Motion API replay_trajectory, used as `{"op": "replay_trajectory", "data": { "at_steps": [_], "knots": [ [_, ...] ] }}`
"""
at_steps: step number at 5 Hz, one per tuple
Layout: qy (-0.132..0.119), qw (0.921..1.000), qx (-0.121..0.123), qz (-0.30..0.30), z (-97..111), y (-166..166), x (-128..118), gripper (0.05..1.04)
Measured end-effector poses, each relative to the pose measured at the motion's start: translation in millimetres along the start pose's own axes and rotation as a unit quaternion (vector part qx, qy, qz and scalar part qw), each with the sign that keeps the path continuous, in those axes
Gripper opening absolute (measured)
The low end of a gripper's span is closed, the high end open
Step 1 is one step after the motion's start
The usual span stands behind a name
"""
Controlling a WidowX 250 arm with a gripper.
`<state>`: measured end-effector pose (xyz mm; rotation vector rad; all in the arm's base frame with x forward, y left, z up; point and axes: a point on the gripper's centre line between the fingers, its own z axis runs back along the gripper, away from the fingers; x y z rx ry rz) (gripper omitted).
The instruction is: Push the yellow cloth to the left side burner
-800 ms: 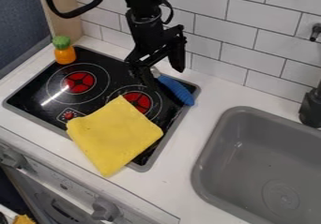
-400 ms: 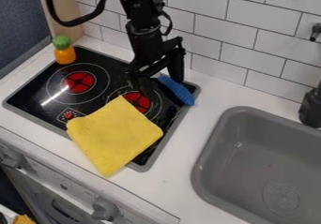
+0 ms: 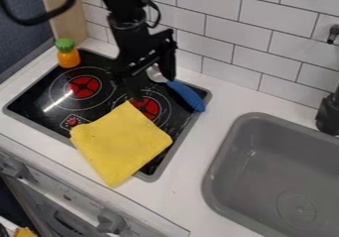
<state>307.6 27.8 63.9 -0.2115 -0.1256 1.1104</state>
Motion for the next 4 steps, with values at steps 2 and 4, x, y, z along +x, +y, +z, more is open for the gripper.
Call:
{"op": "replay_trajectory", "data": {
  "at_steps": [2, 4],
  "knots": [
    [-0.062, 0.9972, 0.034, -0.024, 8, 44, -22, 1.000],
    [-0.064, 0.9970, 0.043, 0.001, -7, 77, -22, 1.000]
  ]
}}
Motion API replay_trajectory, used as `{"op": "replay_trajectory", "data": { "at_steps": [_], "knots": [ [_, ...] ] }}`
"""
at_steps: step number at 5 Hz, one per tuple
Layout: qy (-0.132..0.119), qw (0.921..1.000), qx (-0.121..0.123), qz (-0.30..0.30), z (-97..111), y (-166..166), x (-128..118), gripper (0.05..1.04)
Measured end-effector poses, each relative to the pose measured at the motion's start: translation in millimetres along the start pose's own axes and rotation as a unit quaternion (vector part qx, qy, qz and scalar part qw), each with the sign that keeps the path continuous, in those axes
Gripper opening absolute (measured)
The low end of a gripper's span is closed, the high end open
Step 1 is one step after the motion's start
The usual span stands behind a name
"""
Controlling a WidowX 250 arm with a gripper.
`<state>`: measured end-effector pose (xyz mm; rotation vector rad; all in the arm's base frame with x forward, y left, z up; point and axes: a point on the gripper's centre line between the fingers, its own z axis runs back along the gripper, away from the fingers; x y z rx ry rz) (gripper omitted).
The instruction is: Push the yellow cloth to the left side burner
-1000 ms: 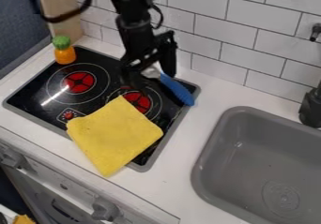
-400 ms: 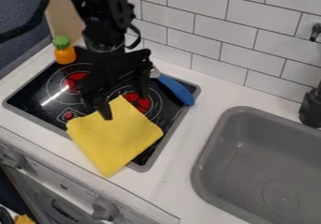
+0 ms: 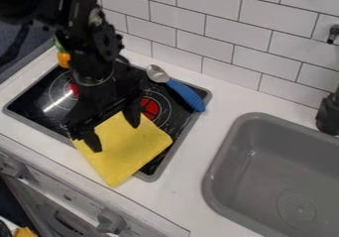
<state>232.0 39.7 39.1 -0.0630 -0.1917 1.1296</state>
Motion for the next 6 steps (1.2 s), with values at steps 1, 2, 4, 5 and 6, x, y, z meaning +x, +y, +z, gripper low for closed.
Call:
{"op": "replay_trajectory", "data": {
  "at_steps": [1, 2, 4, 5, 6],
  "knots": [
    [0.015, 0.9998, -0.001, 0.014, -16, 7, 6, 0.999],
    [0.028, 0.9995, -0.012, 0.009, -24, 3, 6, 0.999],
    [0.040, 0.9991, 0.000, -0.010, -41, -16, 3, 1.000],
    [0.046, 0.9987, 0.005, -0.019, -44, -28, 5, 1.000],
    [0.047, 0.9986, 0.001, -0.024, -47, -42, 9, 1.000]
  ]
}}
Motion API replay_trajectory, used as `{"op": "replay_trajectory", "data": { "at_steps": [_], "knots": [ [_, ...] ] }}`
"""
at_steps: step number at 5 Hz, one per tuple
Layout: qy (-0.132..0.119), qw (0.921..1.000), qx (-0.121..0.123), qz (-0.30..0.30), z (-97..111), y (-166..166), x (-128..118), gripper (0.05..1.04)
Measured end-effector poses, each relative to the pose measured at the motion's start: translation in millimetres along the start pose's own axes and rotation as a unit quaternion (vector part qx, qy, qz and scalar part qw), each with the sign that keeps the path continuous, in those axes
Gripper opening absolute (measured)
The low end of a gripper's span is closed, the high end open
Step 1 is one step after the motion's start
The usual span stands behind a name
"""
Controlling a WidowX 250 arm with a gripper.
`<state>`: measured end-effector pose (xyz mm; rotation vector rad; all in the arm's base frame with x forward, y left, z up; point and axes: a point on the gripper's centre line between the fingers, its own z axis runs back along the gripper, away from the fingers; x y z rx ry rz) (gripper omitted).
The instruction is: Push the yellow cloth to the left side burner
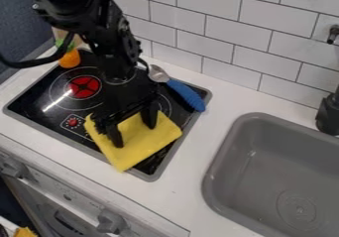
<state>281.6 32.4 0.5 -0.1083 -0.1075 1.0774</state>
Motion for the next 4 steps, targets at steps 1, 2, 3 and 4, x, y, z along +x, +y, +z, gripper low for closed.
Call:
{"op": "replay_trajectory", "data": {
  "at_steps": [1, 2, 3, 4],
  "knots": [
    [0.009, 0.9999, 0.004, 0.006, -2, -13, 8, 1.001],
    [0.004, 0.9999, 0.010, 0.012, -2, -20, 19, 1.001],
    [-0.002, 0.9992, 0.014, 0.038, -3, -15, 39, 1.001],
    [-0.005, 0.9980, 0.015, 0.062, -1, -10, 57, 1.001]
  ]
}}
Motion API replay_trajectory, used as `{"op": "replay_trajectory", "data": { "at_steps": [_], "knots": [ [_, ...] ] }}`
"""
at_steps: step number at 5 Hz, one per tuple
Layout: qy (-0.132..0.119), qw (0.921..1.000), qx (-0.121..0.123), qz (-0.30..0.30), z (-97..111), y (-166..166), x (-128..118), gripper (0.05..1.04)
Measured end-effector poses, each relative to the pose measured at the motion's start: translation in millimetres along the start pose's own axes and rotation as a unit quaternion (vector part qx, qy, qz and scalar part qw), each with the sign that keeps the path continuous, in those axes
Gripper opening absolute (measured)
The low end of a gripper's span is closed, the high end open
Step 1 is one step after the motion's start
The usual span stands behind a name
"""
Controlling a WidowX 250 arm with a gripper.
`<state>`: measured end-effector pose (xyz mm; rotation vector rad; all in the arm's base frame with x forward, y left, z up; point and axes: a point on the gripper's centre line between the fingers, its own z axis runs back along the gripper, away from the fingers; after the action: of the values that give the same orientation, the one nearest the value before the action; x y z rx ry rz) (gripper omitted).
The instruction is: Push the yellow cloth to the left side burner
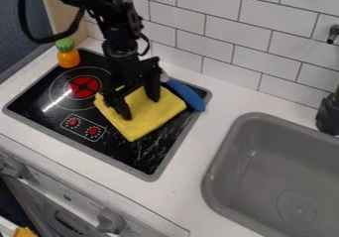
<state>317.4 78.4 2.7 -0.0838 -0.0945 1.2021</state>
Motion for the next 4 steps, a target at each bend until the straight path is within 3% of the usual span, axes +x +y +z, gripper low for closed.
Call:
{"op": "replay_trajectory", "data": {
  "at_steps": [3, 4],
  "knots": [
    [-0.018, 0.9952, 0.008, 0.096, 8, 32, 72, 1.001],
    [-0.025, 0.9923, 0.009, 0.121, 6, 49, 78, 0.999]
  ]
}}
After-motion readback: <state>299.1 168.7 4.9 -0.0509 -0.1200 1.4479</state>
